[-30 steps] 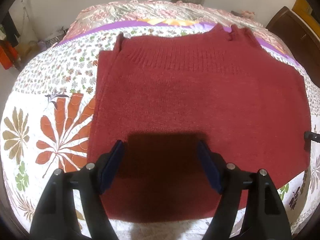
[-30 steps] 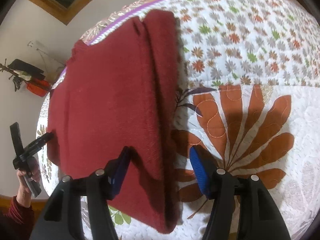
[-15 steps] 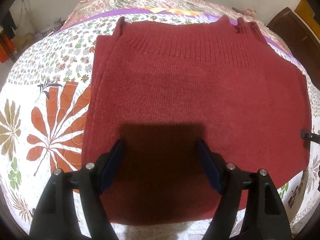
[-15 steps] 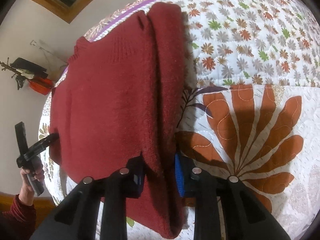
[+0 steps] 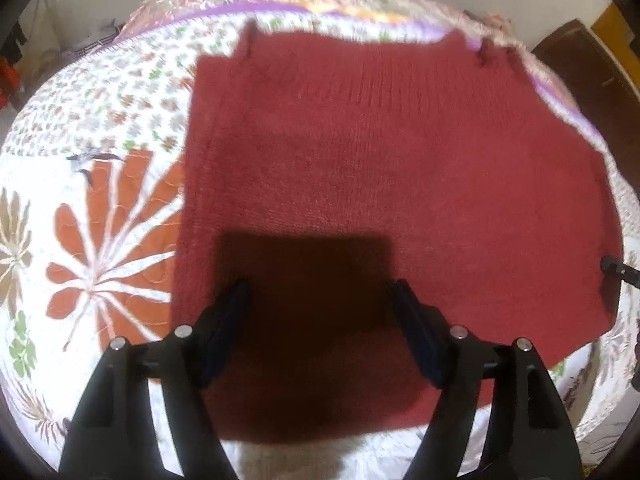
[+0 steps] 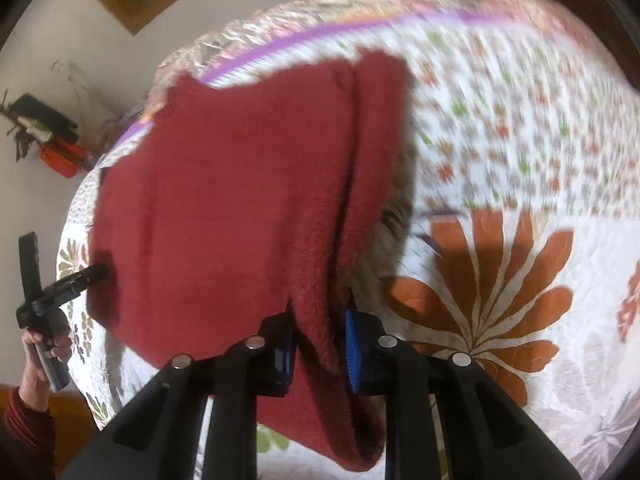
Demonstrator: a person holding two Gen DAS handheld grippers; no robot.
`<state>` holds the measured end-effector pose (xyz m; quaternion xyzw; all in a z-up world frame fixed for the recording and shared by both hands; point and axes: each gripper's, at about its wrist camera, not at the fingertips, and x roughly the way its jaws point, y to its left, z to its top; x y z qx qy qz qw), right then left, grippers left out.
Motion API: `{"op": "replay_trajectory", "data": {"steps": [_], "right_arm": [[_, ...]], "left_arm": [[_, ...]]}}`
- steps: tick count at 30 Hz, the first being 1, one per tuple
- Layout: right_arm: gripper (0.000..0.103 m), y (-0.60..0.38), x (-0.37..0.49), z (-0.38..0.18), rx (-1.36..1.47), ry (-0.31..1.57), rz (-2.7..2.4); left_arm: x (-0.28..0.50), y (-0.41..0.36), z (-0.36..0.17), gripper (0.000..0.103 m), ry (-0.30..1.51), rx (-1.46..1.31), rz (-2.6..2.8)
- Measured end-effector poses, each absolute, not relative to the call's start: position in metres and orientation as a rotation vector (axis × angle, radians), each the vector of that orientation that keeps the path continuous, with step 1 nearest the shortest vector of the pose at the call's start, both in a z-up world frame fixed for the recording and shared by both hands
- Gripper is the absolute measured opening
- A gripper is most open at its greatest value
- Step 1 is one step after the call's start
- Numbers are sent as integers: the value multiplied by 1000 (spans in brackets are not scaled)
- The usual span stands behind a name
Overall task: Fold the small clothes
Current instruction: 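Grasp the sweater's side edge with the right tool and fold it inward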
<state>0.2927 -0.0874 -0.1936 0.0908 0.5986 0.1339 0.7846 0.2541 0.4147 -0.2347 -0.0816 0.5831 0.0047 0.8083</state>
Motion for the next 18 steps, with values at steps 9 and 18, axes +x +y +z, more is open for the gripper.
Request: {"op": "replay_trajectory", "data": {"steps": [9, 18], "right_arm": [[20, 12, 303, -135, 104, 1197, 462], [20, 107, 302, -168, -15, 1267, 579]], "left_arm": [[231, 440, -208, 73, 1195, -182, 11], [220, 463, -215, 73, 1202, -246, 37]]}}
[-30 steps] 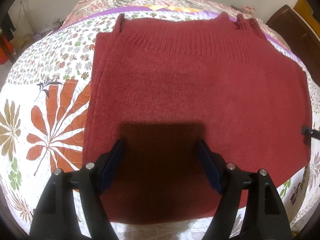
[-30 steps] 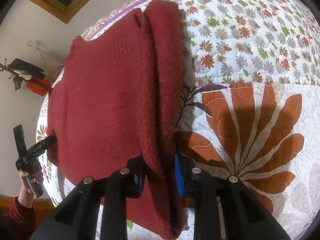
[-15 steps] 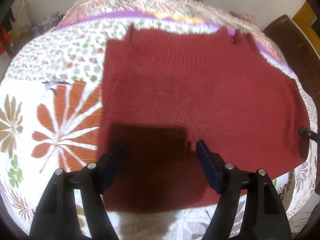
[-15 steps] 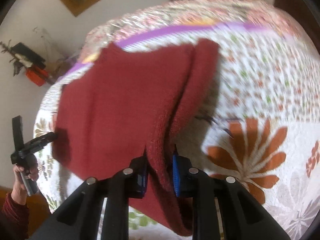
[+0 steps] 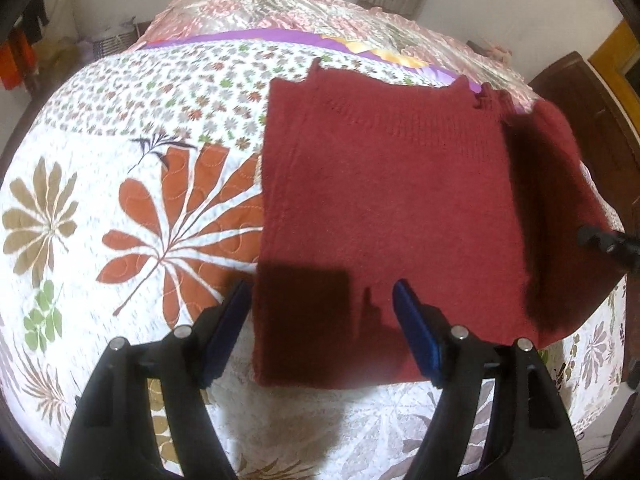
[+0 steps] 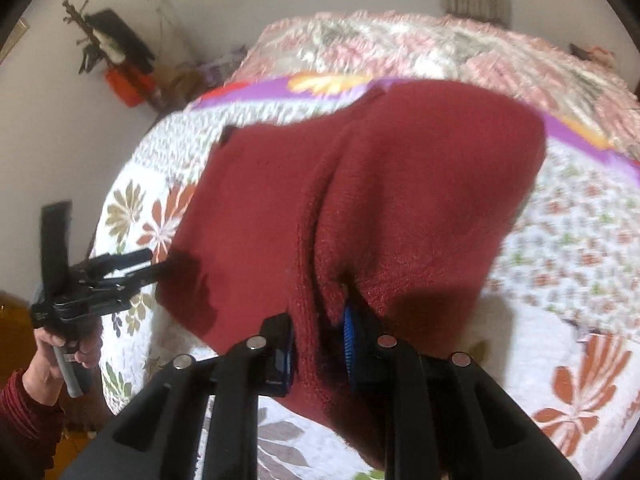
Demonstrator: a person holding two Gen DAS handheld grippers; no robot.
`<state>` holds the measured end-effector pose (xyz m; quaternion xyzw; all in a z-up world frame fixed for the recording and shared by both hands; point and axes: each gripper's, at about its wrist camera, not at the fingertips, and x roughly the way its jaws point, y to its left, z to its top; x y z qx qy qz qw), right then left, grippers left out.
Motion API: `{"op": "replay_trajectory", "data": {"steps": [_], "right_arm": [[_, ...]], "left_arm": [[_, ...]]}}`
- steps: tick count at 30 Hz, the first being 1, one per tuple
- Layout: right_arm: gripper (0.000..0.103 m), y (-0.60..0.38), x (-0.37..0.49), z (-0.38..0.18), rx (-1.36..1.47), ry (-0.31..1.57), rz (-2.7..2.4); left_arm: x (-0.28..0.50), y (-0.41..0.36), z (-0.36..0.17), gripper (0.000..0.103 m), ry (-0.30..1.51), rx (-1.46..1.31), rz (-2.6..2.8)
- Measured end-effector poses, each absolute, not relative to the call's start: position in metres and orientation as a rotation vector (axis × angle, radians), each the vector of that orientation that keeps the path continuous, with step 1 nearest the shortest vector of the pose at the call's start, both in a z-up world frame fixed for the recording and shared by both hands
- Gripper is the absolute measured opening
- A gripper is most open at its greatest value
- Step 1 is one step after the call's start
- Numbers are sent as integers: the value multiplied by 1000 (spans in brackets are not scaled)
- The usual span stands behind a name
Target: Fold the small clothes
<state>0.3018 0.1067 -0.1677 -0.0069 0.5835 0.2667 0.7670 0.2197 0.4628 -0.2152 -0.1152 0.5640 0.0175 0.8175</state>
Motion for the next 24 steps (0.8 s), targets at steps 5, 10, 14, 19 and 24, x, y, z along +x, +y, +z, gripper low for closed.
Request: {"op": "replay_trajectory", "data": {"steps": [5, 10, 14, 19, 24], "right_arm": [[34, 125, 304, -199, -34, 1319, 577], [52, 123, 301, -200, 32, 1324, 650], [52, 100, 293, -171, 117, 1293, 700], [54, 51, 281, -133, 134, 1210, 632], [55, -7, 278, -134, 113, 1195, 469]], "left_arm": [[219, 459, -214, 73, 1202, -246, 29], [225, 449, -210, 73, 1193, -248, 3], [233, 435, -199, 73, 1168, -266, -36], [250, 408, -192, 74, 1157, -330, -132], [272, 367, -208, 77, 1203, -375, -250]]}}
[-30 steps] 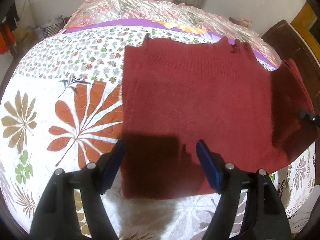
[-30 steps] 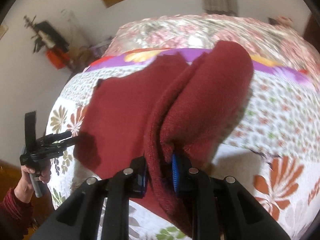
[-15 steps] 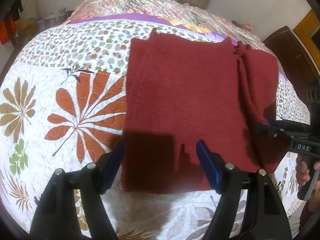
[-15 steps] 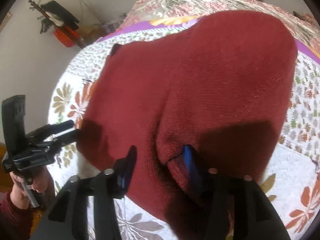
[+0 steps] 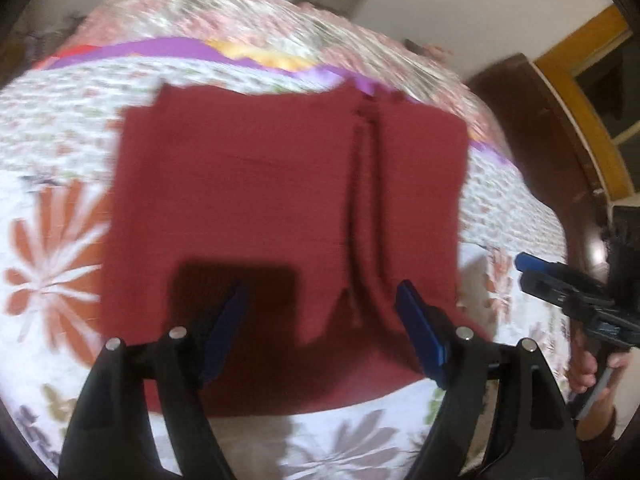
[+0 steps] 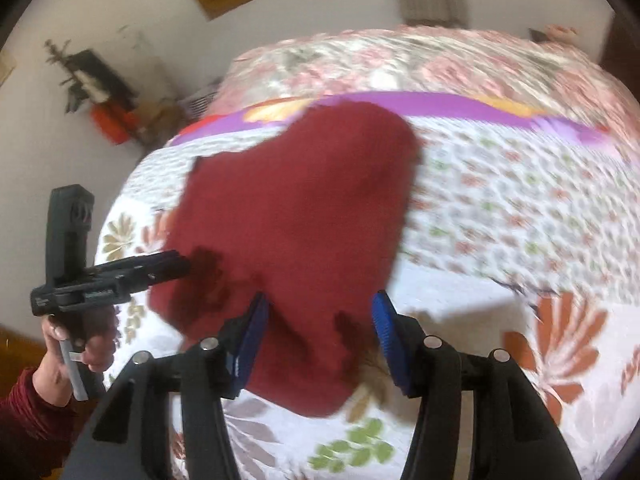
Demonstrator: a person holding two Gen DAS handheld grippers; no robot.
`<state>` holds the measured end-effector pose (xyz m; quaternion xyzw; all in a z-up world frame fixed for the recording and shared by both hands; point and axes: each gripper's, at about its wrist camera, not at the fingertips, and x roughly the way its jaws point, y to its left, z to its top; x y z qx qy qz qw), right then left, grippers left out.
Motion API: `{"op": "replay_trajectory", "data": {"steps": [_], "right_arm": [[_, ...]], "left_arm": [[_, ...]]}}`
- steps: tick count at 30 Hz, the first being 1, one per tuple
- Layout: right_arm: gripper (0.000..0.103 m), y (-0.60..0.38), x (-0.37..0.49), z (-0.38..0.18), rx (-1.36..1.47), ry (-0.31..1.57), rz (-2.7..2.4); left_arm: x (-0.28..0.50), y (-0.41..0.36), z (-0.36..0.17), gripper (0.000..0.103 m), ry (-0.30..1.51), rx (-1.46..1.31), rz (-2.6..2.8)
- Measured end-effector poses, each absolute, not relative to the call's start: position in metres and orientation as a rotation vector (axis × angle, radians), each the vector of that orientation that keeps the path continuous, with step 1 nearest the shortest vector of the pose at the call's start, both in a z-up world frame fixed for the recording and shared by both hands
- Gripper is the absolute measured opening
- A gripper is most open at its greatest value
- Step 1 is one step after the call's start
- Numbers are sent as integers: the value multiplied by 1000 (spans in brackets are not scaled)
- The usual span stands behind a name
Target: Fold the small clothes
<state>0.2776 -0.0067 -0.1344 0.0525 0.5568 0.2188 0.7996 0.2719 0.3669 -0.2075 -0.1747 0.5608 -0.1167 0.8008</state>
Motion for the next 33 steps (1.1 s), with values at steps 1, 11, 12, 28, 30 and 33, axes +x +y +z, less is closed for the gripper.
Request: {"op": "replay_trajectory", "data": {"steps": [1, 11, 12, 28, 30, 33], "right_arm": [[55, -20, 275, -140, 144, 1207, 455], [55, -50, 261, -177, 175, 1262, 406], [55, -51, 260, -180, 174, 1264, 406], [55, -37, 268, -204, 172, 1297, 412], [55, -30, 269, -206, 168, 1301, 422], [55, -16, 270, -210, 157, 1308, 436]], "left_arm": [[275, 360, -212, 77, 1210, -386, -266], [300, 315, -241, 77, 1280, -410, -301], [301, 312, -245, 77, 1287, -414, -297], [284, 299, -199, 19, 1094, -460, -355], [279, 307, -185, 19, 1060, -457, -351], [270, 327, -165, 19, 1008, -435, -331]]}}
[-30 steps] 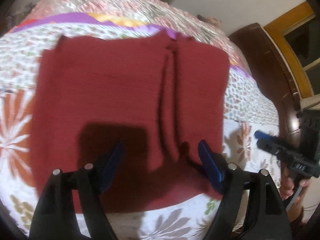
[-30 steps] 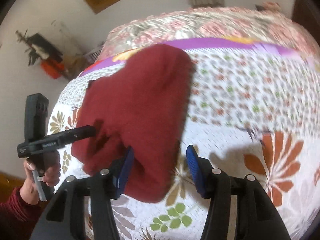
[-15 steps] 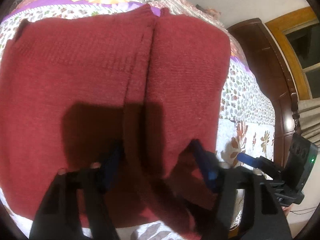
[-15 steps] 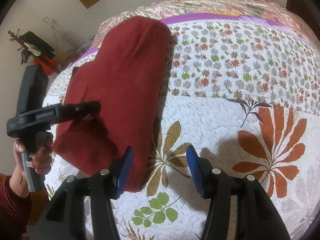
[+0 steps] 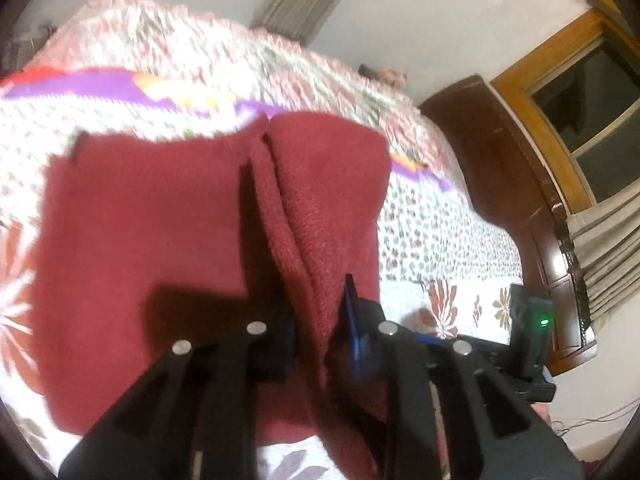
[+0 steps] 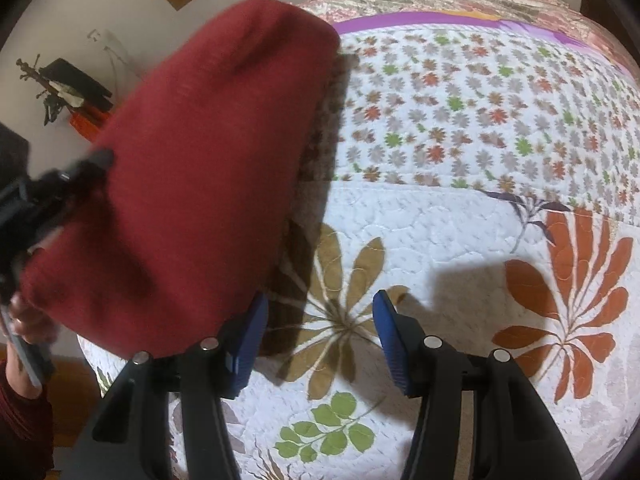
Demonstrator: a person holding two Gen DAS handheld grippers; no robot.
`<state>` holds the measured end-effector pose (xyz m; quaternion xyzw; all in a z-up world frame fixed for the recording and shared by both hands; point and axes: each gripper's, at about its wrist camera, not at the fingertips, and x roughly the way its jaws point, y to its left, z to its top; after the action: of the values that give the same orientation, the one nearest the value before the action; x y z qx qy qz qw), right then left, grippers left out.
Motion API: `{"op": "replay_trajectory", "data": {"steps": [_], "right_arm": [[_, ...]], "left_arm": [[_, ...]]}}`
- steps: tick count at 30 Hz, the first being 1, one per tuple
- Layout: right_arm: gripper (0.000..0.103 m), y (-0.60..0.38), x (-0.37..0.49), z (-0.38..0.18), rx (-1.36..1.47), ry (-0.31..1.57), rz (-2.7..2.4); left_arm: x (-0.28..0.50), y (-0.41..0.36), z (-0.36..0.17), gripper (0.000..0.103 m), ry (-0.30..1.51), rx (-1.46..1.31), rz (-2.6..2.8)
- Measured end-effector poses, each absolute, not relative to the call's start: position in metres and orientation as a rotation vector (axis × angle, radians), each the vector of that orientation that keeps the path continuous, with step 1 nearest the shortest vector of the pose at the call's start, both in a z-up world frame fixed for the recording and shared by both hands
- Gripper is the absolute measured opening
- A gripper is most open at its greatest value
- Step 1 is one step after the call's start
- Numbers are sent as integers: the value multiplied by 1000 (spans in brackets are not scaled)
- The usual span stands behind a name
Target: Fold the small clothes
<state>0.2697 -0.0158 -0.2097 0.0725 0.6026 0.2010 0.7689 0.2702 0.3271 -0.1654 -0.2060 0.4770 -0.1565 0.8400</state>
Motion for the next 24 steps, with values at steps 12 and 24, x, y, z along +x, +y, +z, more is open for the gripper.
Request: {"op": "replay_trajectory", "data": {"steps": [12, 24], "right_arm": [[55, 59, 271, -219, 108, 1322, 524], [56, 136, 249, -223, 54, 1337, 606]], "left_arm": [[262, 453, -192, 19, 1076, -407, -120], [238, 500, -232, 28, 1133, -476, -20]]}}
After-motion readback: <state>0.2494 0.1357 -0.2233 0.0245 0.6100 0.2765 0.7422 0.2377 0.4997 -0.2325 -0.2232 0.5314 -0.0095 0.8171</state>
